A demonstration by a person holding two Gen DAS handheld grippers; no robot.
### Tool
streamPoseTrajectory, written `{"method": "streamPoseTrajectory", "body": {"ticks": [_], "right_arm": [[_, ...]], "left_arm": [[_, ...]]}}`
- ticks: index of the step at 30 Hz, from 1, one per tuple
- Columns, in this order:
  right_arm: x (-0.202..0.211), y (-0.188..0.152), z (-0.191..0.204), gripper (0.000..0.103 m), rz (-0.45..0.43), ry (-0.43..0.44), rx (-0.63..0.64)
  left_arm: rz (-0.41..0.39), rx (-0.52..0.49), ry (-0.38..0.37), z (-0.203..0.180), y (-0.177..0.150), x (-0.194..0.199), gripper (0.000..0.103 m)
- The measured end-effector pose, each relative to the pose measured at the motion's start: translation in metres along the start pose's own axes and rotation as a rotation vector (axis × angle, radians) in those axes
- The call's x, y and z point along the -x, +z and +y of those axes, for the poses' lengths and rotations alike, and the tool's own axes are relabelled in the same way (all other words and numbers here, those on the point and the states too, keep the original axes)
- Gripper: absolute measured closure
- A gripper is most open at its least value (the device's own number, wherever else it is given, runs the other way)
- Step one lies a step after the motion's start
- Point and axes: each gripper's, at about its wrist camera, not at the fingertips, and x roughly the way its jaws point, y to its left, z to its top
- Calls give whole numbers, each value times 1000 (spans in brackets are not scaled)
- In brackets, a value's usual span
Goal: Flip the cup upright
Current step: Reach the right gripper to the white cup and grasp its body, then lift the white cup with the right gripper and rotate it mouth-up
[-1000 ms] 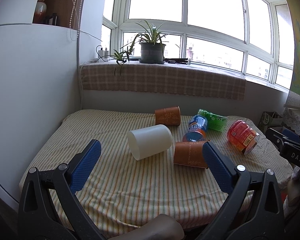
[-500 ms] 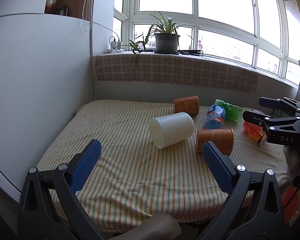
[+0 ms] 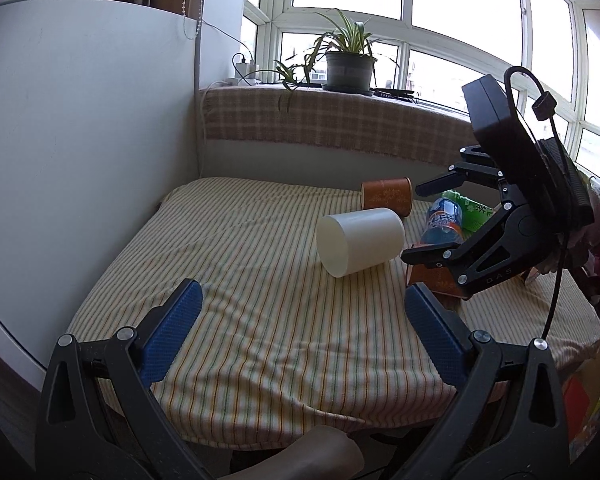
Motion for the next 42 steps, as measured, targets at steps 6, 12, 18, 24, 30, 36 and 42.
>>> {"method": "streamPoseTrajectory", "body": {"ticks": [6, 12, 18, 24, 30, 36, 42], "right_arm": [[-40, 13, 14, 23, 132, -12, 242], [-73, 19, 15, 23, 214, -44, 376], [-98, 28, 13, 23, 252, -46, 430], [-110, 35, 14, 23, 260, -37, 440], [-114, 35, 13, 24, 246, -37, 439], [-107, 43, 10, 24, 202, -9, 360], [-84, 57, 10, 26, 106, 66, 249]], "left_arm": [[6, 29, 17, 15, 3, 0, 0], [18, 72, 46, 36, 3, -2, 0], [26, 100, 66, 49, 1, -4, 0], [26, 111, 70, 55, 2, -4, 0], [25, 115, 71, 56, 3, -5, 0], [17, 111, 73, 56, 4, -3, 0], [9, 113, 80, 57, 5, 1, 0]]}}
